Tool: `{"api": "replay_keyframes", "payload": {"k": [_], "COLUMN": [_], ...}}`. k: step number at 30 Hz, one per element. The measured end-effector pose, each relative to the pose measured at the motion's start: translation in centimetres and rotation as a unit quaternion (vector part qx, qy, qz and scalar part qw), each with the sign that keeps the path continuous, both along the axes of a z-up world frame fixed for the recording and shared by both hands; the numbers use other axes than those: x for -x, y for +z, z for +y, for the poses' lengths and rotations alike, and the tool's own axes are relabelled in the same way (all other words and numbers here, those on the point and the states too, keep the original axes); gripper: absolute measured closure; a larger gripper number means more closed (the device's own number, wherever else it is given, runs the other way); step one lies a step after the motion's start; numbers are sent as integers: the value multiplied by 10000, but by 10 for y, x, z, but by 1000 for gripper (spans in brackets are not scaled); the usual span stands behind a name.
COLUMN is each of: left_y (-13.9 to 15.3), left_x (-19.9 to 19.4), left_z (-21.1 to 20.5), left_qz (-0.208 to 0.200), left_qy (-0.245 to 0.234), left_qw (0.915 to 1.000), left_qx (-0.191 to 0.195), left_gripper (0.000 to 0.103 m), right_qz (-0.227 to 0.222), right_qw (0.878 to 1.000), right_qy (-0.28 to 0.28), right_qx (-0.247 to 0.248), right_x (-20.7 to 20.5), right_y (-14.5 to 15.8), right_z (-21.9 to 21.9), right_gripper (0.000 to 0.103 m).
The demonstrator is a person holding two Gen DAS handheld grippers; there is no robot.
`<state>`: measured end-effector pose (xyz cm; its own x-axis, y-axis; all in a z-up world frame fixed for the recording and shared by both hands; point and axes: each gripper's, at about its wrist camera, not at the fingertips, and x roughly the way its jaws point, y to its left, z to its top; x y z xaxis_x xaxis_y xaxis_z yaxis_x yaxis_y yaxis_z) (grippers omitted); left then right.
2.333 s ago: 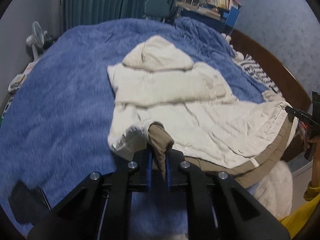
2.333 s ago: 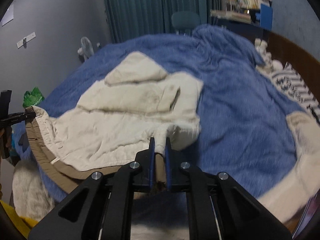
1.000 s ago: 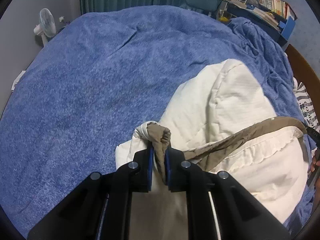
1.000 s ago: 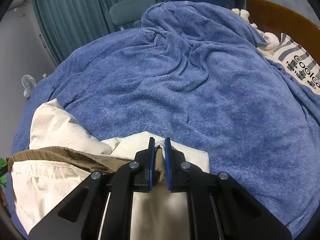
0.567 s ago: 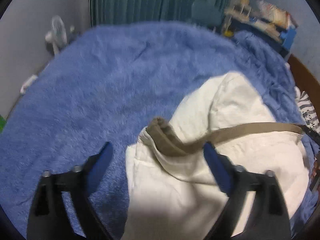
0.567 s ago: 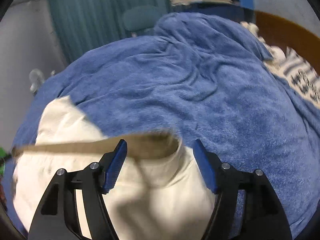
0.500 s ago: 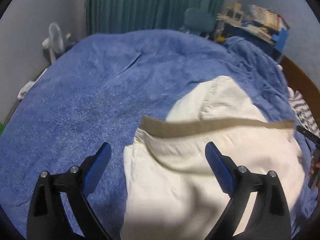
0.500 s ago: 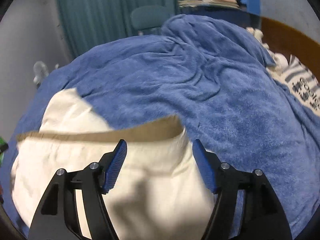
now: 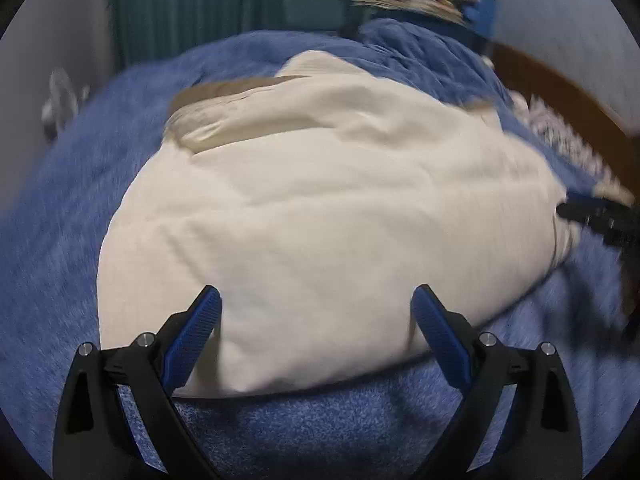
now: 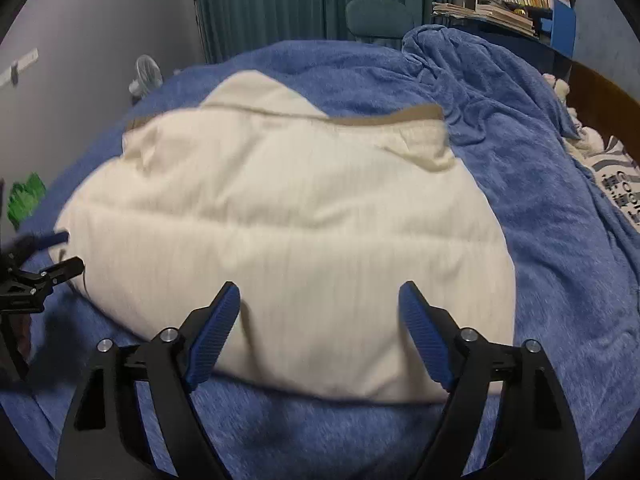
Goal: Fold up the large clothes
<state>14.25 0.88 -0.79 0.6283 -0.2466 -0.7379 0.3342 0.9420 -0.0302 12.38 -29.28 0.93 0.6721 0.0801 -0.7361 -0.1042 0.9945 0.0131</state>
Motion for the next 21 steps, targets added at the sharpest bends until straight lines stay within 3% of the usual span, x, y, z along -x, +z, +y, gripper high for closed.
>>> {"api": "replay_keyframes", "payload": {"k": [2, 7, 13, 19, 21], "left_y": [-3, -9, 1, 2, -3], "left_x": [3, -23, -71, -139, -161], "left_z": [-15, -32, -40, -61, -63], "left_qz": [-138, 73, 244, 327, 600], "left_qy": [-117, -91, -4, 213, 283], "left_qw": [9995, 9999, 9997, 9981, 9967], "left_qx": [-265, -117, 85, -479, -478], "left_gripper": [8, 7, 7, 7, 6], "right_qz": [112, 271, 203, 451, 549], "right_qw": [9999, 9996, 9997, 9987, 9981], "right_qy": [44, 19, 56, -89, -178], "right_qx": [48, 36, 142, 204, 207], "right_x": [1, -16, -57, -115, -136], "right_y": [-8, -25, -19, -20, -20], "right_z": [3, 6, 11, 18, 18], "right_gripper": [20, 16, 13, 13, 12]}}
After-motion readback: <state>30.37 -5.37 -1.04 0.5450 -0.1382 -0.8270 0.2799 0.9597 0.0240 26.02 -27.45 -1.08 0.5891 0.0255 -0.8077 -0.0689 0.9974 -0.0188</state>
